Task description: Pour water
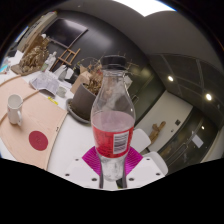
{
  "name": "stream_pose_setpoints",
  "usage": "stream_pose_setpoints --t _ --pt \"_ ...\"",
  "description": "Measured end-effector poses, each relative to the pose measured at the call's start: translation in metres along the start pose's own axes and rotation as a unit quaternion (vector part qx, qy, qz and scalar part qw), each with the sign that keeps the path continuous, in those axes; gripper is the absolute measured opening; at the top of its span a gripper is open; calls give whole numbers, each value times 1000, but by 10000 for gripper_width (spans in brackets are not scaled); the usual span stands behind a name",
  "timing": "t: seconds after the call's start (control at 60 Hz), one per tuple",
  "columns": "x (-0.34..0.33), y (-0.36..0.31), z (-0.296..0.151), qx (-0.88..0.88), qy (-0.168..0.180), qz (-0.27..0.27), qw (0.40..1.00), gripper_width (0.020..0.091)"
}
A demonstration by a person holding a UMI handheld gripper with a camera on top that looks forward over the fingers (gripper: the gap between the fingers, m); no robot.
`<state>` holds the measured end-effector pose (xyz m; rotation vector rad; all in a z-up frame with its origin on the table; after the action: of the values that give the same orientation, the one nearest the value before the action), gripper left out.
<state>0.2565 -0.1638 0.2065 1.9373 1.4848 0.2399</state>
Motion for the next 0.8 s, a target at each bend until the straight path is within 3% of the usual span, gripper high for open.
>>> stream_pose_setpoints --t 0.183,0.4,0.6,0.8 --pt "8 -43 -78 -207 53 61 975 250" --pt "16 -117 -120 -455 121 118 874 248" --pt "31 -154 -125 -585 131 145 787 247" --pt "32 -167 -125 -603 132 135 775 250"
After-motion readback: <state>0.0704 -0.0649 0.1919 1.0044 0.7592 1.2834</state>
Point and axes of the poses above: the point between the fingertips, and its own axes, seen from behind it with the camera up: y to the right, z down, x forward, the way the camera looks, the point moved 10 cm from there along -x, backward, against the way the camera looks, and after that the axes turned 1 degree about -y, right-handed, at the moved point
